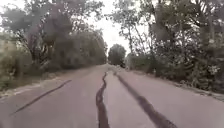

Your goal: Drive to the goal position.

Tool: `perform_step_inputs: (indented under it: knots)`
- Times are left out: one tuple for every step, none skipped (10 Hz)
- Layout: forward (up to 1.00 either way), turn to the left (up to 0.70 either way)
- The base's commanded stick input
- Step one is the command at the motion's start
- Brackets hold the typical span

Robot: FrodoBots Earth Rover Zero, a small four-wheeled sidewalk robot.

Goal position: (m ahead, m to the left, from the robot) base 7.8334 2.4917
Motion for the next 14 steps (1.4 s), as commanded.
perform_step_inputs:
  knots:
    - [1.0,0.0]
    - [1.0,0.0]
    - [1.0,0.0]
    - [1.0,0.0]
    - [1.0,0.0]
    - [1.0,0.0]
    - [1.0,0.0]
    - [1.0,0.0]
    - [1.0,0.0]
    - [1.0,0.0]
    - [1.0,0.0]
    - [1.0,0.0]
    - [1.0,0.0]
    - [1.0,0.0]
